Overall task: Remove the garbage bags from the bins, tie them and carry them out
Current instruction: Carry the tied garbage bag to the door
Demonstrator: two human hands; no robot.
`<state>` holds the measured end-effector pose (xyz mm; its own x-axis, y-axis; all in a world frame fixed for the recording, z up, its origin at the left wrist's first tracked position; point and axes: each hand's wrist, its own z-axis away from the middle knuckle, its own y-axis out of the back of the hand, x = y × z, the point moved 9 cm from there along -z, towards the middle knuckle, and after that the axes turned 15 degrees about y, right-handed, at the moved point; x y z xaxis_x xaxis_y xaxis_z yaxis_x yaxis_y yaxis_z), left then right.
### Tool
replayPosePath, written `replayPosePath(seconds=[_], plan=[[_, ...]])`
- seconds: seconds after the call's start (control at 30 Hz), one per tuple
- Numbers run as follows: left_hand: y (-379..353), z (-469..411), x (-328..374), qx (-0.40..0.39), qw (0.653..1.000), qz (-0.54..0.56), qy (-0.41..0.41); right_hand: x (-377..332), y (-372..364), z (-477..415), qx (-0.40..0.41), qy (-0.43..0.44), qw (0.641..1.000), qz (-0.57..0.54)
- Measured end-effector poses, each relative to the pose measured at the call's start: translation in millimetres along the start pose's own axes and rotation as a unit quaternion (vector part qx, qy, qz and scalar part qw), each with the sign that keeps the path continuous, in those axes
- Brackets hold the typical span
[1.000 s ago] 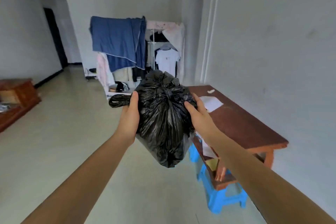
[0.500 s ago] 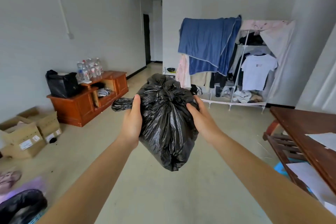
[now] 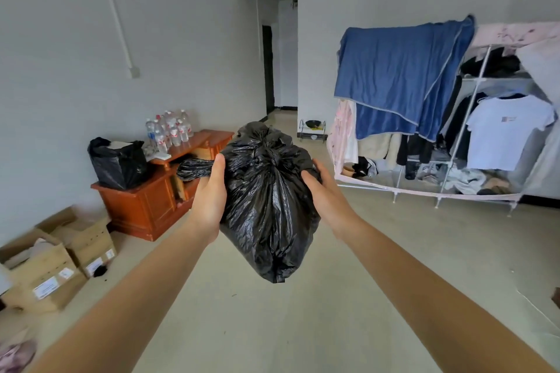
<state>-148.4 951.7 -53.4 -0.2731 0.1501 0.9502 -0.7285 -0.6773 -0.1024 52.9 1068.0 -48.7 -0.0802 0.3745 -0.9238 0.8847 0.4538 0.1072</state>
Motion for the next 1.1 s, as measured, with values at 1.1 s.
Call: replayPosePath(seconds=[1.1], plan=[[-199,-989,279,-0.058,0.998,0.002,-0.007,367,-86,-941,0.045,0.003,0.999,-0.002]])
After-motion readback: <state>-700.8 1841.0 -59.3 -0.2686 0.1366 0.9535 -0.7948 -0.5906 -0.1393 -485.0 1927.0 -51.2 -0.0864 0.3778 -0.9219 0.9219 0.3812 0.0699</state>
